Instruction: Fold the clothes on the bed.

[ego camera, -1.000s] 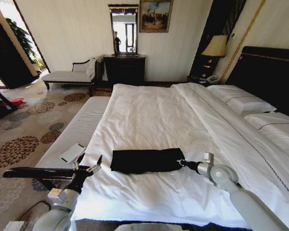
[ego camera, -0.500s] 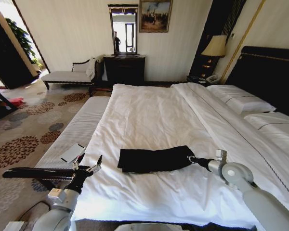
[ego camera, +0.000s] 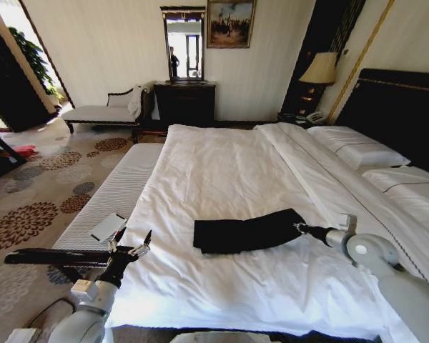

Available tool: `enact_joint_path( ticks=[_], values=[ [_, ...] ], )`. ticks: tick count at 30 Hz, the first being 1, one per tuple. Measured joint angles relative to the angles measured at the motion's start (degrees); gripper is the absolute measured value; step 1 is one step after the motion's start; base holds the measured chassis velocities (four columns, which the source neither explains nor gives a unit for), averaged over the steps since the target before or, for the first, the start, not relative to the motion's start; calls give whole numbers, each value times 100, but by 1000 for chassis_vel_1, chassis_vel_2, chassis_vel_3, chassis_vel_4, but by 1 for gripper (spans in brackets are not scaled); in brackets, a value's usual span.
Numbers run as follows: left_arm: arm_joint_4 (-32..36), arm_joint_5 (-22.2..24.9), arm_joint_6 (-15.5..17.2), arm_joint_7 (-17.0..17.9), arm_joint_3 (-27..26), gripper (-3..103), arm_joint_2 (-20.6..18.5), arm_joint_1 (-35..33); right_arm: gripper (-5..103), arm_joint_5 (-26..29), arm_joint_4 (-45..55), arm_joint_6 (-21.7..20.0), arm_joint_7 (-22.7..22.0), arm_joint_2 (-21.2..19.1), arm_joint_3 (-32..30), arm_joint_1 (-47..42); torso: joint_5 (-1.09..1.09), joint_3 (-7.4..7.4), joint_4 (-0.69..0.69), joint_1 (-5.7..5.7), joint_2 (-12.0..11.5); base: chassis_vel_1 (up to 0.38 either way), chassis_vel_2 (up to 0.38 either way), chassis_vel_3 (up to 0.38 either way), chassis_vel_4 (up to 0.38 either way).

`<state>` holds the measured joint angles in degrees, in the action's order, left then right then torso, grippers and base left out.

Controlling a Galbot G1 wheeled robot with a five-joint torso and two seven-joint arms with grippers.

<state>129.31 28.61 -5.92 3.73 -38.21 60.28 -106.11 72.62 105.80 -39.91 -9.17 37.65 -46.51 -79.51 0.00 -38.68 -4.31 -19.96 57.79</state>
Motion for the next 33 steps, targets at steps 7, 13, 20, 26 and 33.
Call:
enact_joint_path(
  ticks=[7, 13, 20, 26, 33],
  values=[
    [0, 0, 0, -1, 0, 100, 0, 0, 7, -356, 37, 88, 55, -65, -255, -126, 0, 0, 0, 0, 0, 0, 0, 0, 0],
    [0, 0, 0, -2, 0, 100, 0, 0, 7, -774, 575, 253, -18, 202, 211, 5, 0, 0, -1, 0, 0, 0, 0, 0, 0],
    [0, 0, 0, -2, 0, 100, 0, 0, 7, -802, 1349, 270, -354, 387, 1044, 506, -2, 0, 1, 0, 0, 0, 0, 0, 0],
    [0, 0, 0, -2, 0, 100, 0, 0, 7, -971, 1858, 258, -466, 515, 1775, 737, -1, 0, -1, 0, 0, 0, 0, 0, 0],
    [0, 0, 0, -2, 0, 100, 0, 0, 7, -1424, 1927, 270, -426, 553, 2621, 1024, -1, 0, 0, 0, 0, 0, 0, 0, 0]
  ],
)
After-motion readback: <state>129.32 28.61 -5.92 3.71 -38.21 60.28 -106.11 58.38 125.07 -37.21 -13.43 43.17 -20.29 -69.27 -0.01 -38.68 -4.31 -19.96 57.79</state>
